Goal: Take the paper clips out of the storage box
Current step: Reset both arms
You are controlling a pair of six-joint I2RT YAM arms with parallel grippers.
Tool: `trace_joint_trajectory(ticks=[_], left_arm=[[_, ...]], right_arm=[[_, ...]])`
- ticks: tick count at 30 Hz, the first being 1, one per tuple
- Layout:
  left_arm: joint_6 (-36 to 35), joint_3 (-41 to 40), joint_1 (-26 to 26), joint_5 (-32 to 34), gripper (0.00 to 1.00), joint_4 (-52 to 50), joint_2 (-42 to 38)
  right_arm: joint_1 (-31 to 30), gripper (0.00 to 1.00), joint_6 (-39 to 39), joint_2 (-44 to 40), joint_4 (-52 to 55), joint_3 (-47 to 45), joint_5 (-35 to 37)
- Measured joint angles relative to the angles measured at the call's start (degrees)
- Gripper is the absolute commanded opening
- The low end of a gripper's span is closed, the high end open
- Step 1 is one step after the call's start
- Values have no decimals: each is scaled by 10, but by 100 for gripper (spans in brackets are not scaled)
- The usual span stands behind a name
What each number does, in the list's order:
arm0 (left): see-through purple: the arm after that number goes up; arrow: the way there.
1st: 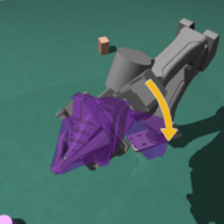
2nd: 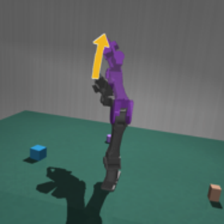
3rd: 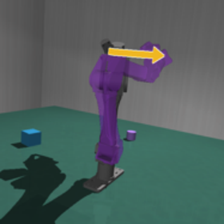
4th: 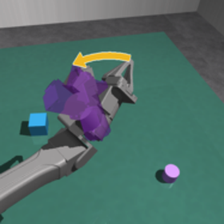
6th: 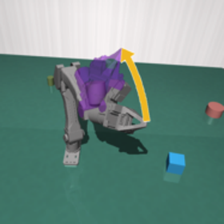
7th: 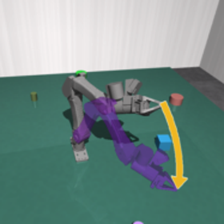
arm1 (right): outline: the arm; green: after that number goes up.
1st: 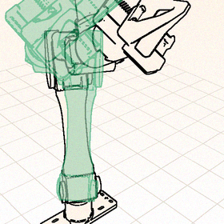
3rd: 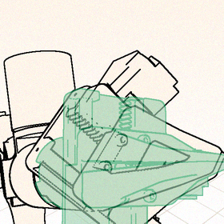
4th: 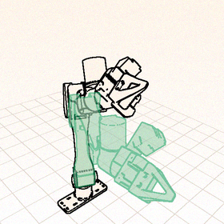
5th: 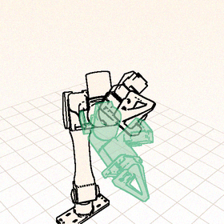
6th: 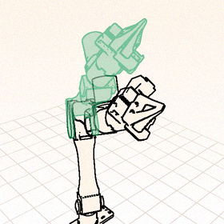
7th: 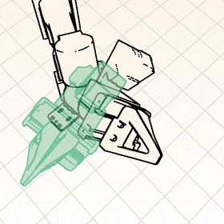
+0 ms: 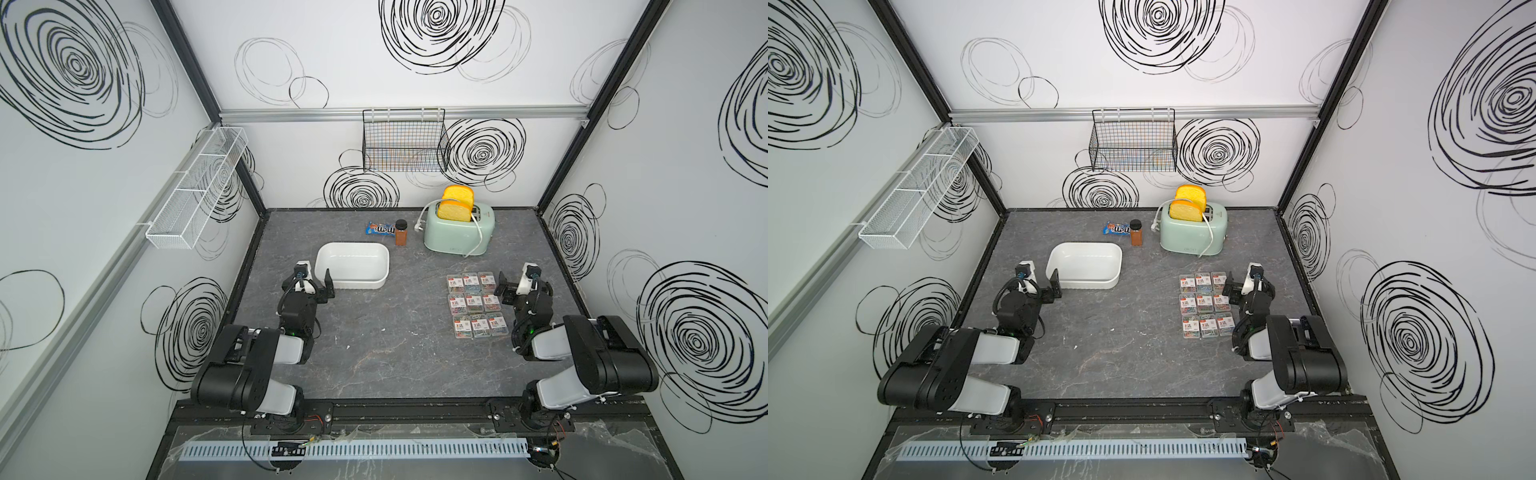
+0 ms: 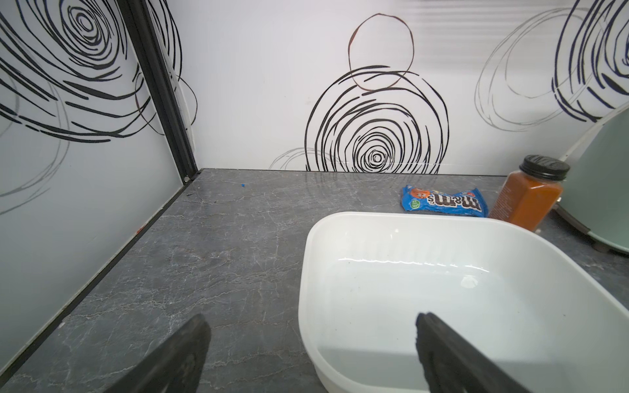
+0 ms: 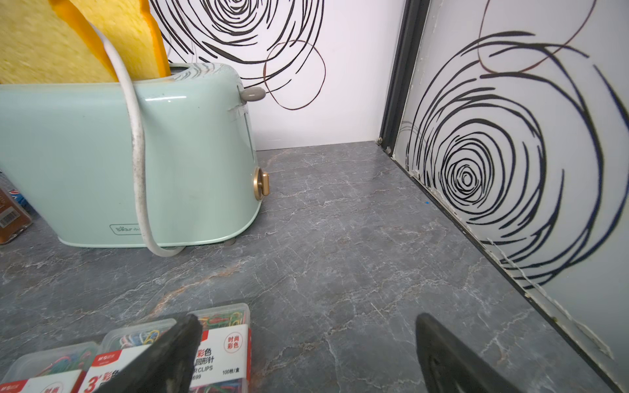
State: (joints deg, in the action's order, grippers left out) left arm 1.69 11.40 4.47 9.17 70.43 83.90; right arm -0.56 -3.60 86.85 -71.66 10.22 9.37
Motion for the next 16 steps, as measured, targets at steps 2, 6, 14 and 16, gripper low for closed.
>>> trace_joint_trajectory(ticks=[2, 6, 14, 16], left_arm=[[0, 0, 0, 0, 99, 0, 0], [-1, 0, 0, 0, 98, 0, 0], [-3, 0, 3, 3, 99, 0, 0], [-3, 0, 3, 3, 98, 0, 0]], right_arm=[[0, 99, 0, 0, 0, 0, 0], [0, 99, 0, 0, 0, 0, 0], [0, 99, 0, 0, 0, 0, 0], [0, 99, 0, 0, 0, 0, 0]])
